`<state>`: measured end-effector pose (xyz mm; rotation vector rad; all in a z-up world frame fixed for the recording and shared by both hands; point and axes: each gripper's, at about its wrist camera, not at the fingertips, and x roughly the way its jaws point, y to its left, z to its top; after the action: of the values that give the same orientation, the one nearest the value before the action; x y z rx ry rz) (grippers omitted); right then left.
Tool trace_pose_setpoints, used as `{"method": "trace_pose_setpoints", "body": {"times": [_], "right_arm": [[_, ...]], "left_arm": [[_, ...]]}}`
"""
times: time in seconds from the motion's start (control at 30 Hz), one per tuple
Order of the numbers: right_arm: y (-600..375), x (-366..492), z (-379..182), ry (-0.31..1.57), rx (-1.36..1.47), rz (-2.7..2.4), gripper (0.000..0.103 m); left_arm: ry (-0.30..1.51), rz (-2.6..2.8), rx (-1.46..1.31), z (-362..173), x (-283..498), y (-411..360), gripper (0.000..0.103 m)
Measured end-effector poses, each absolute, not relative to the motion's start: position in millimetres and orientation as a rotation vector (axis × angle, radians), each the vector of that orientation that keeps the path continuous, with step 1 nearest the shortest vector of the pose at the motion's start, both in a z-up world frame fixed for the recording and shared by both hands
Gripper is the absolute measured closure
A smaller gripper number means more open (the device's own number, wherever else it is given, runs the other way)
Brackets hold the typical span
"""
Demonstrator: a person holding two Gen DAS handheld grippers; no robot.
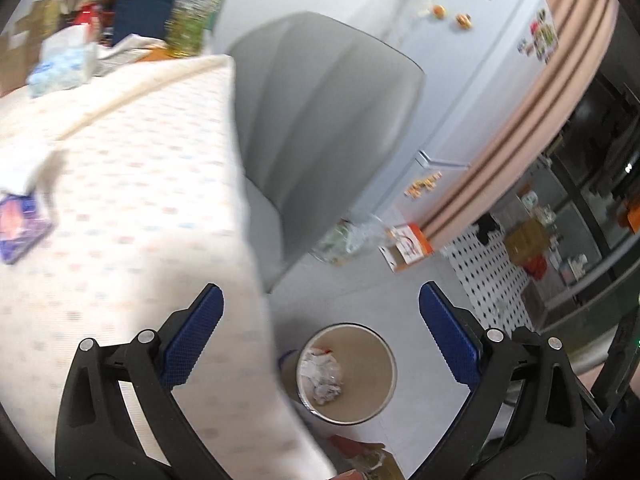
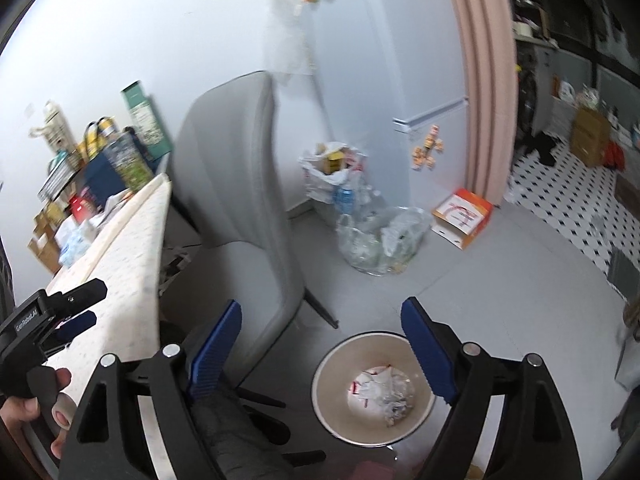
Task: Collect trash
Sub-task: 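Move both tools back over the remaining trash on the table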
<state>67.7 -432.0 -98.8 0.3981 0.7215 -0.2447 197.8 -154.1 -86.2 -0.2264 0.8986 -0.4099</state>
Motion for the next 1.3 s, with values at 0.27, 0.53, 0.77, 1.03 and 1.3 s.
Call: {"method": "trace_pose_setpoints", "body": {"times": [0.27, 0.53, 0.77, 1.03, 1.3], "right_arm": [[-361, 81, -79, 0.713, 0.341, -0.145, 0.014], [-311, 90, -69, 0.715, 0.303, -0.058, 0.014], [-267, 107, -65, 0.722, 0.267, 0.043, 0.014], [-218, 125, -71, 0.747, 0.242, 0.146, 0.015], [-165, 148, -79, 0.787, 0.197, 0.261, 0.022]], "left_arm": [[0.838, -0.333, -0.27, -75, 186, -80, 0.006], [0.809, -0.291, -0.314, -71, 177, -30, 0.006], [0.782, -0.214, -0.353, -71, 166, 16, 0.006], [0.771, -0.105, -0.395, -80, 160, 68, 0.006], [0.766, -0.03, -0.43, -90, 163, 118, 0.006]]}}
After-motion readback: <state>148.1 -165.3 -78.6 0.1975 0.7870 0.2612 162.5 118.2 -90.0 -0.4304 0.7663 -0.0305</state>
